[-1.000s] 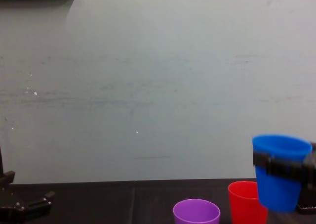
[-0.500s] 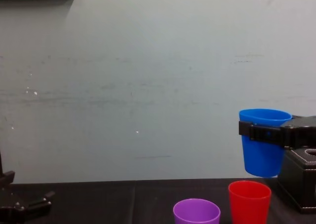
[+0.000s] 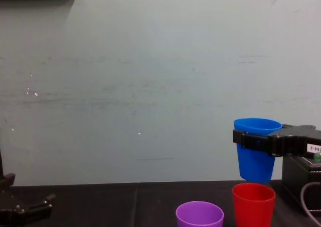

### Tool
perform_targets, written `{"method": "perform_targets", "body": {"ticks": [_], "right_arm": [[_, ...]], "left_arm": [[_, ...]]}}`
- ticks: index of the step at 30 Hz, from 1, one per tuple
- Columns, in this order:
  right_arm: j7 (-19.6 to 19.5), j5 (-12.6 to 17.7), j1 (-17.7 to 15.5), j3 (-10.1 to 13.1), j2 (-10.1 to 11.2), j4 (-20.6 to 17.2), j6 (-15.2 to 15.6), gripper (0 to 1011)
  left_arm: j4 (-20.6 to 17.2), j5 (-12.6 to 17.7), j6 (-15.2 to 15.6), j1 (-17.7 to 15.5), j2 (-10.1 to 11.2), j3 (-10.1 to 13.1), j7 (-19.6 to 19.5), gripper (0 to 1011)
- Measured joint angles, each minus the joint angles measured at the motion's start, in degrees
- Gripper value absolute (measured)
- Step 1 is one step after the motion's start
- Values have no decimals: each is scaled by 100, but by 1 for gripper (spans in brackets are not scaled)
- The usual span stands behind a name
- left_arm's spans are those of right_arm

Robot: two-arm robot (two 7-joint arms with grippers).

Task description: Stack the three plastic cups sequentially using one hand.

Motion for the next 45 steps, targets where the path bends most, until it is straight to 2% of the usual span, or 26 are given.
{"method": "perform_targets", "body": {"ticks": [26,45], "right_arm": [[137,-162,196,-88,-185,719,-357,733],[194,-293,115,-126,-227,911,-549,733]], "left_arm": [[0,0,0,0,0,0,0,1005],[0,0,0,0,0,0,0,1005]]}}
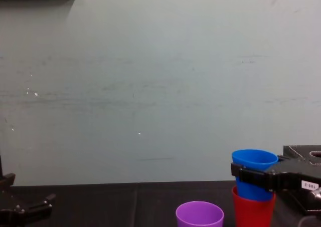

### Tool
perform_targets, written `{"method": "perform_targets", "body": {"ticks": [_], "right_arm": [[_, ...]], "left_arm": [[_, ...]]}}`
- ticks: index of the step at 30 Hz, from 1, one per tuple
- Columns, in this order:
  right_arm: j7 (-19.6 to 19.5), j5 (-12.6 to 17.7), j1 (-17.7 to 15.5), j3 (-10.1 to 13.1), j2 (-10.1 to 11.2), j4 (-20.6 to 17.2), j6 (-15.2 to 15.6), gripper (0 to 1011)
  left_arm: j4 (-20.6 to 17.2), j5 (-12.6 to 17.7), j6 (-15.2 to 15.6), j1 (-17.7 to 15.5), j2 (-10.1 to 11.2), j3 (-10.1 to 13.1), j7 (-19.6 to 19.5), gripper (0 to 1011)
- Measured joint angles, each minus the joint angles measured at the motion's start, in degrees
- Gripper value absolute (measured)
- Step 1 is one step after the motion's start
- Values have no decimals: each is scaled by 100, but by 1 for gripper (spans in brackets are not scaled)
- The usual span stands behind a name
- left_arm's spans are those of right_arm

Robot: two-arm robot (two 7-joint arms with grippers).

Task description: Stack the three plastic cups sequentially using one hand.

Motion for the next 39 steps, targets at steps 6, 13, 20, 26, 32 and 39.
{"method": "perform_targets", "body": {"ticks": [6,13,20,26,32,39], "right_arm": [[7,-40,-11,-4,-43,100,-84,733],[10,-97,5,3,-87,249,-161,733],[28,-119,6,16,-117,323,-206,734],[29,-166,7,29,-139,377,-245,733],[26,-209,7,32,-154,421,-263,733],[14,-248,-3,41,-181,475,-277,733]], "left_arm": [[0,0,0,0,0,0,0,1005],[0,0,0,0,0,0,0,1005],[0,0,0,0,0,0,0,1005],[0,0,0,0,0,0,0,1005],[0,0,0,0,0,0,0,1005],[0,0,0,0,0,0,0,1005]]}}
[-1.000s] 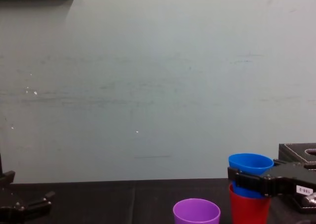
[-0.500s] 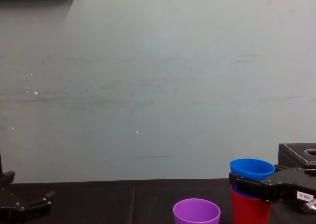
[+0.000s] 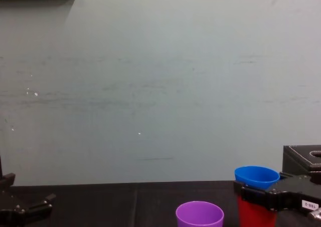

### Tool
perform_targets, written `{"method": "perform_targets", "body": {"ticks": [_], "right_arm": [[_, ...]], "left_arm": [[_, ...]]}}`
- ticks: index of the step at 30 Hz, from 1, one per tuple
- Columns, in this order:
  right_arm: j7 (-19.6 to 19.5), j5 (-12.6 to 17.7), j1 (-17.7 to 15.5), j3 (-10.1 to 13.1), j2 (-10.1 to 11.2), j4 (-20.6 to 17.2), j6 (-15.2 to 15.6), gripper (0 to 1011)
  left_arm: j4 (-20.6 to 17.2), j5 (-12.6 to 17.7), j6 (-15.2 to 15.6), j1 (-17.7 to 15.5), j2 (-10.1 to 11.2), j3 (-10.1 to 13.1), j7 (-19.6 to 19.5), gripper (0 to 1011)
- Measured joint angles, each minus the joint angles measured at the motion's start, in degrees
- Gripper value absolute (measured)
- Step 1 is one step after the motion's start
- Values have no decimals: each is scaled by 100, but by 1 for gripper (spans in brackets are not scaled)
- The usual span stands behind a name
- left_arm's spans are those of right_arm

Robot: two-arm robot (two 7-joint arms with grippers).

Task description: Stack the three plastic cups sequentially using one hand.

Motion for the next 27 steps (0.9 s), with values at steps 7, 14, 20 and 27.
{"method": "perform_targets", "body": {"ticks": [7,14,20,27], "right_arm": [[31,13,5,19,-29,28,-5,734],[63,35,36,18,-50,75,-14,734],[63,37,36,15,-48,69,-14,733],[62,37,33,15,-45,63,-14,882]], "left_arm": [[0,0,0,0,0,0,0,1005],[0,0,0,0,0,0,0,1005],[0,0,0,0,0,0,0,1005],[0,0,0,0,0,0,0,1005]]}}
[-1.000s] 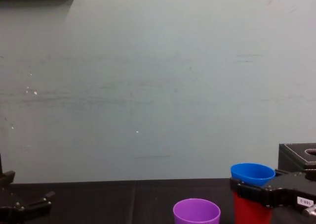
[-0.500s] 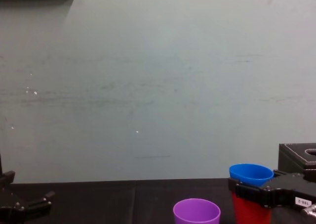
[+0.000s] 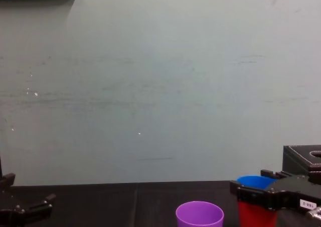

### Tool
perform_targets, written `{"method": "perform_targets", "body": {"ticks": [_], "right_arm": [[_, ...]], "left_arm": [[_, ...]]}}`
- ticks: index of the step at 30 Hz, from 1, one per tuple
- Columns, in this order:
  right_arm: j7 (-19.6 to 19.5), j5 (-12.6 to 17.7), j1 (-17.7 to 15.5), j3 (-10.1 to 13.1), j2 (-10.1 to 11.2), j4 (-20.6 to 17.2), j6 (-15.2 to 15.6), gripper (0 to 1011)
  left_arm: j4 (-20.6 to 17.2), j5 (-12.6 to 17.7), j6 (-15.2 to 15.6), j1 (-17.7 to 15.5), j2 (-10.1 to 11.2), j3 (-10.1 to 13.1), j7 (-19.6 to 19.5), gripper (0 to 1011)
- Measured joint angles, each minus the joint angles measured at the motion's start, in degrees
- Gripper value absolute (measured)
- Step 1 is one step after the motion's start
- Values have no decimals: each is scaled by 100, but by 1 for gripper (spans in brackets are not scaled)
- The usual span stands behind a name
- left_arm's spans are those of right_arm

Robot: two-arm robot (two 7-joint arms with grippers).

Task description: Stack the three plastic cups sequentially using one hand.

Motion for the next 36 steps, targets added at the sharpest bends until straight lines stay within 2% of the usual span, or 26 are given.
{"method": "perform_targets", "body": {"ticks": [2,5,17,26,36], "right_arm": [[0,0,-1,0,1,-1,0,953],[-1,0,-3,0,2,-3,0,1003],[-5,0,-11,1,9,-21,3,1002],[-83,-10,-328,136,138,-625,-141,1002],[-49,102,-725,261,343,-1276,-64,1003]], "left_arm": [[0,0,0,0,0,0,0,1005],[0,0,0,0,0,0,0,1005],[0,0,0,0,0,0,0,1005],[0,0,0,0,0,0,0,1005],[0,0,0,0,0,0,0,1005]]}}
